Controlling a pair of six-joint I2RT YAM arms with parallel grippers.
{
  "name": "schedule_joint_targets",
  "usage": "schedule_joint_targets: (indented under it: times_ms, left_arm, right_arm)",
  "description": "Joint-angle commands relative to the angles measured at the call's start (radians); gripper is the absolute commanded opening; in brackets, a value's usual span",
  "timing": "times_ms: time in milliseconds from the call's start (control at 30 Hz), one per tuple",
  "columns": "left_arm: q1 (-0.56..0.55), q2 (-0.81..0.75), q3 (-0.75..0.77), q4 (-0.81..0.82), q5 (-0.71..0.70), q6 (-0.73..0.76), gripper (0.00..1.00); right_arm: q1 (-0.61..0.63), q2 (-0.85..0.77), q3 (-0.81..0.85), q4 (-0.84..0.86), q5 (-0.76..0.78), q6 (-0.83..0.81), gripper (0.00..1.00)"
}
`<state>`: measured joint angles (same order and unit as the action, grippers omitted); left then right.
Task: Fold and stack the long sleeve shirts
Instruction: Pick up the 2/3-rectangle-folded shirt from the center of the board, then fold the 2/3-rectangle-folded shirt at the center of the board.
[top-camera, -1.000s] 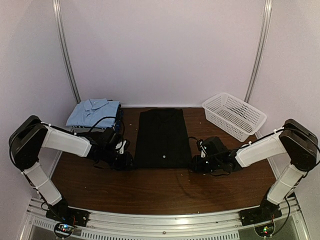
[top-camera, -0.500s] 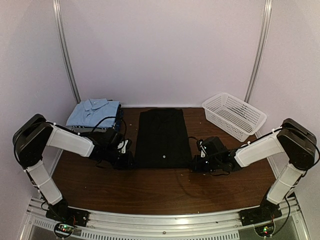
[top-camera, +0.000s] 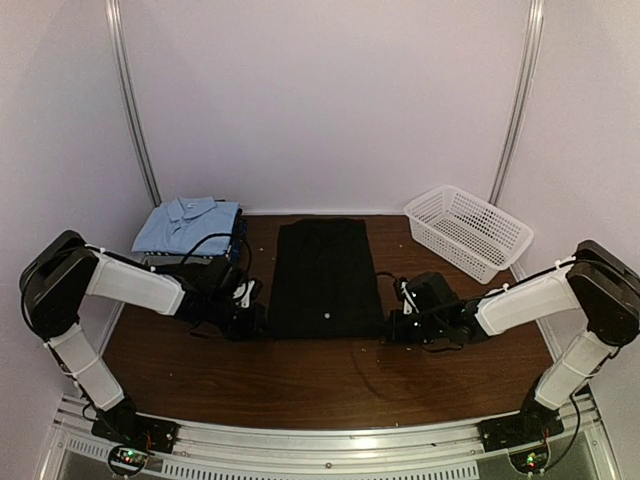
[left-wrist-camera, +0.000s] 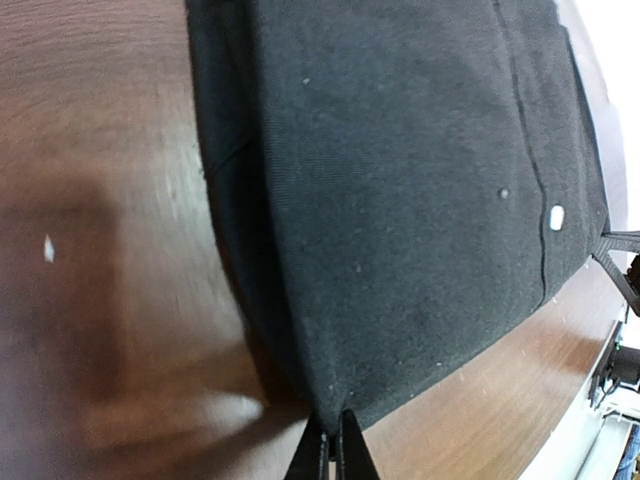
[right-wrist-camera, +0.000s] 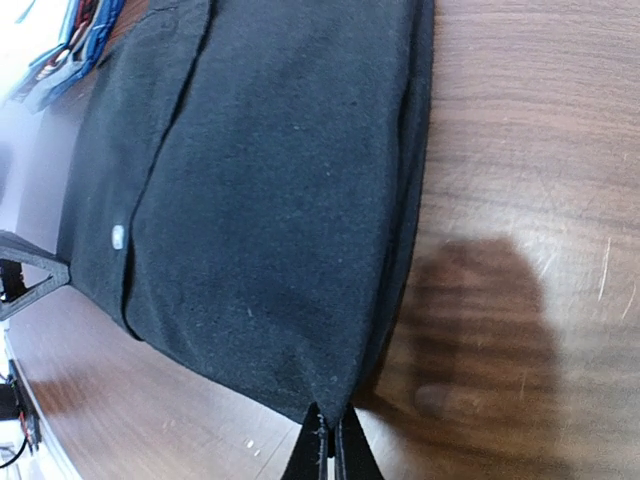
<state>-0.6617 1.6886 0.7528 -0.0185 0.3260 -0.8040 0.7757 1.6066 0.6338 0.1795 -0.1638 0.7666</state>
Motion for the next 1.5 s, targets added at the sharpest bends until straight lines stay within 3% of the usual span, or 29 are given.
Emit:
schedule_joint_targets:
  times_ms: [0,167,500,600,733,900,1033,1133,1233,1367,1467]
  left_arm:
    - [-0.022,-0.096,-0.053,-0.060,-0.039,-0.002,0.00]
    - [-0.086,-0.223,-0.117,-0.119,-0.092,-0.045,0.00]
    - [-0.315,-0.579,-0.195,-0.334,-0.271,-0.213,0.00]
    - [-0.354,-0.633,-0.153,-0.383,-0.292,-0.228,0.00]
    - [-0.347,-0.637,-0.001,-0.479,-0.375,-0.172,0.00]
    - [-0.066,-0.444,0.212,-0.407,-0.194,0.077,0.00]
    - [0.141,-0.051,0.425,-0.291,-0.047,0.206,0.00]
    - [0.185,0.237,0.640,-0.266,-0.027,0.260,0.00]
    - [0.215,0.444,0.785,-0.285,0.001,0.275,0.00]
    - [0.224,0.529,0.829,-0.271,0.019,0.271,0.00]
    - [0.221,0.497,0.750,-0.240,0.040,0.245,0.00]
  right_arm:
    - [0.028,-0.088,-0.053,-0.044,0.031,0.002,0.00]
    - [0.095,-0.204,-0.108,-0.088,0.070,0.038,0.00]
    - [0.367,-0.501,-0.144,-0.285,0.240,0.195,0.00]
    - [0.425,-0.548,-0.078,-0.370,0.296,0.211,0.00]
    - [0.407,-0.531,0.079,-0.475,0.365,0.146,0.00]
    - [0.105,-0.317,0.290,-0.408,0.229,-0.065,0.00]
    - [-0.119,0.019,0.523,-0.314,0.097,-0.180,0.00]
    - [-0.197,0.309,0.711,-0.303,0.042,-0.222,0.00]
    - [-0.243,0.500,0.858,-0.338,0.000,-0.231,0.00]
    - [-0.261,0.575,0.881,-0.329,-0.038,-0.231,0.00]
    - [-0.251,0.548,0.809,-0.307,-0.052,-0.225,0.00]
